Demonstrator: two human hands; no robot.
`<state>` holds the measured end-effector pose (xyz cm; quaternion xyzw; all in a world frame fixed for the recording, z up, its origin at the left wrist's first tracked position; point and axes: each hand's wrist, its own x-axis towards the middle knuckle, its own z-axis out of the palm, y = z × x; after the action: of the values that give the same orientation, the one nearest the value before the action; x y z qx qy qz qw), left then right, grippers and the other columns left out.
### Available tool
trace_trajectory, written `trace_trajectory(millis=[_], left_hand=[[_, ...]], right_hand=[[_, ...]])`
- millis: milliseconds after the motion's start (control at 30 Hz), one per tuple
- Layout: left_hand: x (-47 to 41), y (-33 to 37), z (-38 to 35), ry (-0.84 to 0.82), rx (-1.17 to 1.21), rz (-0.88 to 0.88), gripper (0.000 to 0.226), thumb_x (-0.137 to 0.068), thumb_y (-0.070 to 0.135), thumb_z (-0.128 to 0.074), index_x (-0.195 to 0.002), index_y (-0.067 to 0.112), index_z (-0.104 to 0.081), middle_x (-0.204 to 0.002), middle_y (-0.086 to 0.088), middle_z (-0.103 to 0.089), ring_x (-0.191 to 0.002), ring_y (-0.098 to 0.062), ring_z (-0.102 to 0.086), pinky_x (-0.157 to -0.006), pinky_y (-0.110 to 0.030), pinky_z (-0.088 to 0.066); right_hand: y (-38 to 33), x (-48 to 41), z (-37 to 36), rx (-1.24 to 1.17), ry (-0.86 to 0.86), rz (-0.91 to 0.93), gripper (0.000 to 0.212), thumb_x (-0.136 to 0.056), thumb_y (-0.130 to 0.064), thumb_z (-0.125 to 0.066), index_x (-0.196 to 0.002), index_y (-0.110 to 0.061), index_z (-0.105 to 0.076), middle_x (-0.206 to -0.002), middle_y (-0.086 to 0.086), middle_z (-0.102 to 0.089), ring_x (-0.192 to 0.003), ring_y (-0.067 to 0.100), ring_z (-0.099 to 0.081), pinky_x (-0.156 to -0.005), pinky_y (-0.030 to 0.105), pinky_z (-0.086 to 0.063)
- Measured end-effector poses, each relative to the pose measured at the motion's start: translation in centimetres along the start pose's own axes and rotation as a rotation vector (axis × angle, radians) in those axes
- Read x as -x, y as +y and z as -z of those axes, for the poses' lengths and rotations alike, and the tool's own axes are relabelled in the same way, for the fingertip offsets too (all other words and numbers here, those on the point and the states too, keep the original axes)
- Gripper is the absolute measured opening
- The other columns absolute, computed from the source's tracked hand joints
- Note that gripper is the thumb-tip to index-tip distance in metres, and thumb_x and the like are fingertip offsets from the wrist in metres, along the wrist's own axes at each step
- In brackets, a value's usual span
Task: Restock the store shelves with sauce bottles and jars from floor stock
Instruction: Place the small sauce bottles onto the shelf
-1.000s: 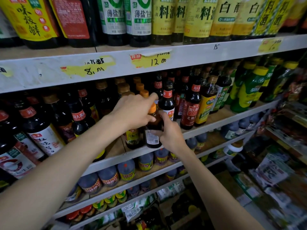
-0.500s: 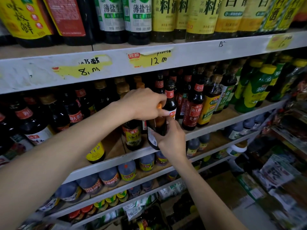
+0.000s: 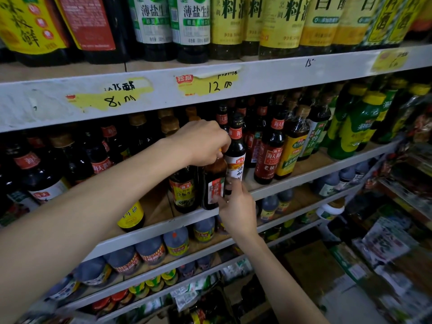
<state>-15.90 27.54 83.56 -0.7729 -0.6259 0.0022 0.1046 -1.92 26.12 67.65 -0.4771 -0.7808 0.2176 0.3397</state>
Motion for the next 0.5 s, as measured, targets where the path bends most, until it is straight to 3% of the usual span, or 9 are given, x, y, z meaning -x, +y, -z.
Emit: trace_trajectory(millis=[200, 333, 500], left_hand=[[-0.6, 0.4, -0.5, -0.067, -0.145, -0.010, 0.018, -0.089, 0.019, -0.063, -0.107, 0.019, -0.066, -0.100, -0.006, -0.062, -0.088, -0.028, -0.060, -0.059, -0.033, -0.037], [-1.1, 0.3, -0.5, -0.111, -0.232, 0.032, 0.016, -0.088, 0.013, -0.060, -0.103, 0.013, -0.065, -0.090, -0.007, -0.061, -0.080, -0.029, -0.059, -0.053, -0.034, -0.036], [-1.4, 0.2, -0.2, -0.143, -0.268, 0.064, 0.005, -0.087, 0.008, -0.059, -0.091, 0.010, -0.062, -0.089, -0.009, -0.062, -0.070, -0.027, -0.053, -0.052, -0.033, -0.035]], right_hand=[[-0.5, -1.2, -2.2, 0.086, -0.049, -0.039, 0.033, -0.092, -0.027, -0.065, -0.110, -0.011, -0.042, -0.092, 0.012, -0.067, -0.085, 0.038, -0.064, -0.061, 0.040, -0.044], [-0.6, -2.6, -3.1, 0.094, -0.062, -0.057, 0.026, -0.091, -0.016, -0.061, -0.107, -0.008, -0.042, -0.094, 0.018, -0.066, -0.088, 0.042, -0.062, -0.062, 0.037, -0.037], [-0.3, -3.1, -3.5, 0.040, -0.073, -0.038, 0.027, -0.089, -0.012, -0.063, -0.104, -0.009, -0.040, -0.091, 0.018, -0.065, -0.086, 0.041, -0.062, -0.061, 0.035, -0.038]])
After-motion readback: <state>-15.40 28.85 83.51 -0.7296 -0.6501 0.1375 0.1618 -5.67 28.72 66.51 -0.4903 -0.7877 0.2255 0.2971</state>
